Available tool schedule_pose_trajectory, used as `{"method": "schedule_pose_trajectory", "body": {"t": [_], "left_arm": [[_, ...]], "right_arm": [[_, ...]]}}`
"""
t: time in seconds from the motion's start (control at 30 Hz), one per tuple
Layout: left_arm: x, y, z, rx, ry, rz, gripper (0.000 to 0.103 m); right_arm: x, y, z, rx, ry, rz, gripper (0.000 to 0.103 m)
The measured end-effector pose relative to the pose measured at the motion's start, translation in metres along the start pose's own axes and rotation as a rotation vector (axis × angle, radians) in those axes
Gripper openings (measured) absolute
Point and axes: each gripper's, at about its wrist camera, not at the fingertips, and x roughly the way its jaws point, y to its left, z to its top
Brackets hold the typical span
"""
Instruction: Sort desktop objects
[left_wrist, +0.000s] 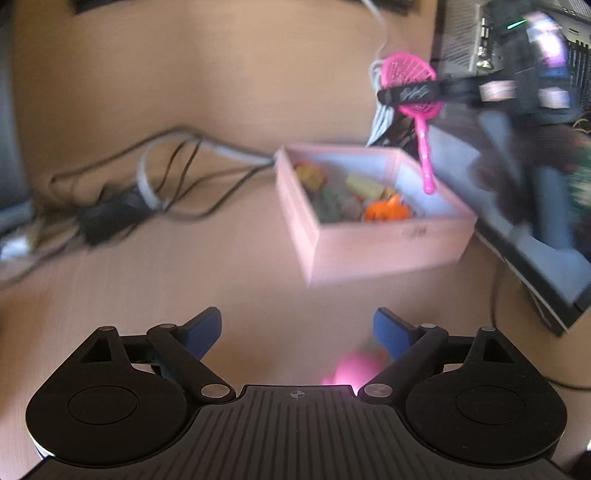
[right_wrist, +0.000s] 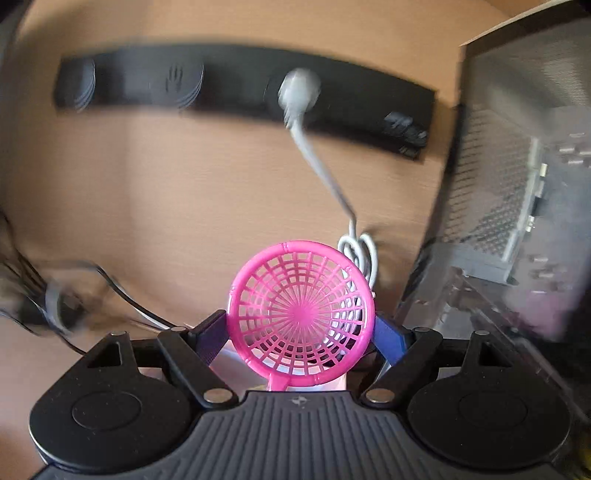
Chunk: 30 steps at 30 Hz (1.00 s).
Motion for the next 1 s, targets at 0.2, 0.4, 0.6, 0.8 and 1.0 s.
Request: {"method": "schedule_pose_trajectory", "body": {"t": [0.2, 0.4, 0.6, 0.8, 1.0], "left_arm": [[-0.023, 0.024, -0.036, -0.079, 0.036, 0.015, 0.095], [-0.021, 0.031, -0.044, -0.095, 0.077, 0.008, 0.096], [-0.031, 0.035, -0.038, -0.089, 0.036, 0.022, 0.097], [-0.039, 0.058, -0.033, -0.064, 0.008, 0.162, 0.099], [-0.044, 0.086, -0.039, -0.049, 0.028, 0.259, 0.1]], "right_arm": [[0.041, 0.002, -0.035, 0.008, 0.24, 0.029, 0.083], [0.029, -0.009, -0.045, 0.093, 0.282, 0.035, 0.087], [-0.037, -0.016, -0.055, 0.136, 0.171, 0.149, 0.096], [-0.087, -0.002, -0.073, 0.099, 0.176, 0.297, 0.102], [-0.109, 0.048, -0.098, 0.027, 0.238, 0.493, 0.103]]}}
